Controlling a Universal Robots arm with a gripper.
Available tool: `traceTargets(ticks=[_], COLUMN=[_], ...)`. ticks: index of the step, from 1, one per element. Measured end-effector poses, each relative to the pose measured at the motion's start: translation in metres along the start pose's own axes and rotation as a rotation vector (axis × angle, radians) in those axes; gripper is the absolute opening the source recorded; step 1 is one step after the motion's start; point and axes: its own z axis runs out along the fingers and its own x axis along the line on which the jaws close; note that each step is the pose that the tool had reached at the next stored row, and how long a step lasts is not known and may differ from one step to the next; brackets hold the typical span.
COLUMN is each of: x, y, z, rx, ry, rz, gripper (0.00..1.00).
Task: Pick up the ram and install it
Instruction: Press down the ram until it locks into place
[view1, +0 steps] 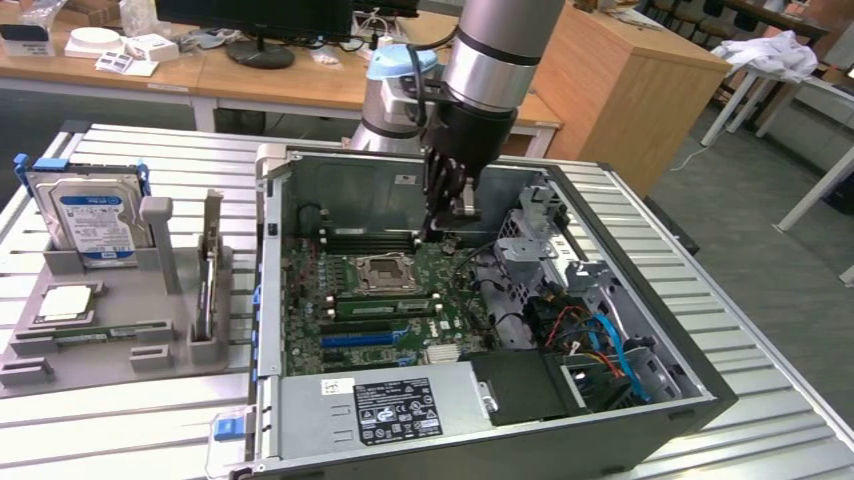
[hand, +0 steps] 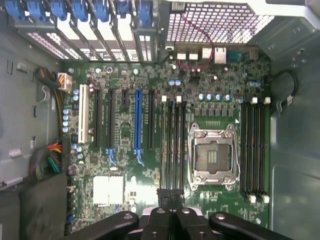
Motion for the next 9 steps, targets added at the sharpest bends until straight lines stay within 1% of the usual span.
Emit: traceTargets(ticks=[4, 9], x=[0.0, 0.0], y=[-0.0084, -0.0162], z=[-0.0002, -0.0005], rx=[0.0, 0.0], ry=[-0.0001, -0.0001], rz=[0.0, 0.0], gripper=[0.11, 0.11])
